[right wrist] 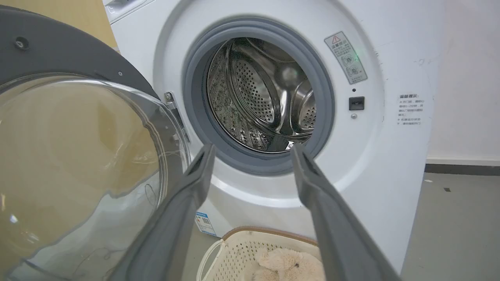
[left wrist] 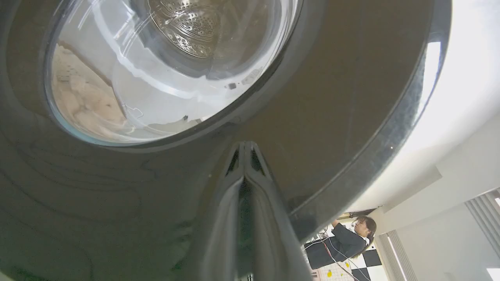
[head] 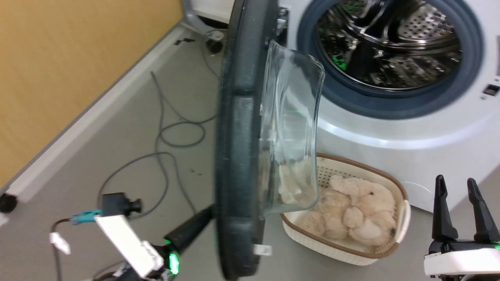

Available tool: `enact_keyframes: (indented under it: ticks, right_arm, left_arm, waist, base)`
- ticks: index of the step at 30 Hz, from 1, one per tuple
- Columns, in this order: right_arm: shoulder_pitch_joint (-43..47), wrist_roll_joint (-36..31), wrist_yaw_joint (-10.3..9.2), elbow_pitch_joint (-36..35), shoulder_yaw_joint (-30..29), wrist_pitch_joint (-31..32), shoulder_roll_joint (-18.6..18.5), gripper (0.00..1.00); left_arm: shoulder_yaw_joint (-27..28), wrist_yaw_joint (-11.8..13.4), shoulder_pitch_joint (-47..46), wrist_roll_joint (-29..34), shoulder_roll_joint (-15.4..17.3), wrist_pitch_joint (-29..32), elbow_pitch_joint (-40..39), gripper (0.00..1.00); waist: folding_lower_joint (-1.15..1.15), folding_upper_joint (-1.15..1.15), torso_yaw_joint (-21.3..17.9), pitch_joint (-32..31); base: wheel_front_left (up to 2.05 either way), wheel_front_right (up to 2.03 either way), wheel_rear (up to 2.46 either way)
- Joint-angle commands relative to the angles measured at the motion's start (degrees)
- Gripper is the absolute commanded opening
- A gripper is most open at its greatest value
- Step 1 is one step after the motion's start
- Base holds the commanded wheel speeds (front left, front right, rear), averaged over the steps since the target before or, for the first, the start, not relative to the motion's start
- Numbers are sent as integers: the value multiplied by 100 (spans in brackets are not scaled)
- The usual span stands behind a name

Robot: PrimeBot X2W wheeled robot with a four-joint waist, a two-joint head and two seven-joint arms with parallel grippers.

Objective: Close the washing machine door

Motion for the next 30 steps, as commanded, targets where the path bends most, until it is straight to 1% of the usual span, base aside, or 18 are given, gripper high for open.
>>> enact_keyframes:
  ticks: [1,5,8,12,17,18,24,30]
  right_arm:
    - [-60,6,5,11,18,-26,15,100]
    - [-96,-1,5,14,35,-26,15,100]
    - [-115,0,5,18,18,-26,15,100]
    - [-157,0,5,31,38,-26,15,100]
    - [-221,17,5,31,63,-26,15,100]
    - [-221,17,5,31,63,-26,15,100]
    - [-258,14,5,17,35,-26,15,100]
    - [-315,47,5,41,49,-26,15,100]
  left_arm:
    - [-197,-26,67,-59,-28,-47,-65,0]
    - [-689,-26,11,-63,-32,-330,-138,0]
    - [-1065,-26,-86,-73,-33,-649,-112,0]
    - [-1482,-26,-298,-16,-33,-1054,68,0]
    - [-1824,-26,-598,82,-34,-1736,410,0]
    - [-1824,-26,-598,82,-34,-1736,410,0]
    - [-2257,-26,-1018,203,-34,-2781,1031,0]
    - [-2756,-26,-1386,165,-34,-3501,1682,0]
  waist:
    - [0,0,-201,3]
    - [0,0,-547,36]
    - [0,0,-805,65]
    - [0,0,-1214,109]
    - [0,0,-1729,171]
    - [0,0,-1729,171]
    - [0,0,-2109,257]
    - [0,0,-2235,319]
  base:
    - [0,0,0]
    - [0,0,0]
    - [0,0,0]
    - [0,0,0]
    - [0,0,0]
    - [0,0,0]
    - [0,0,0]
    - [0,0,0]
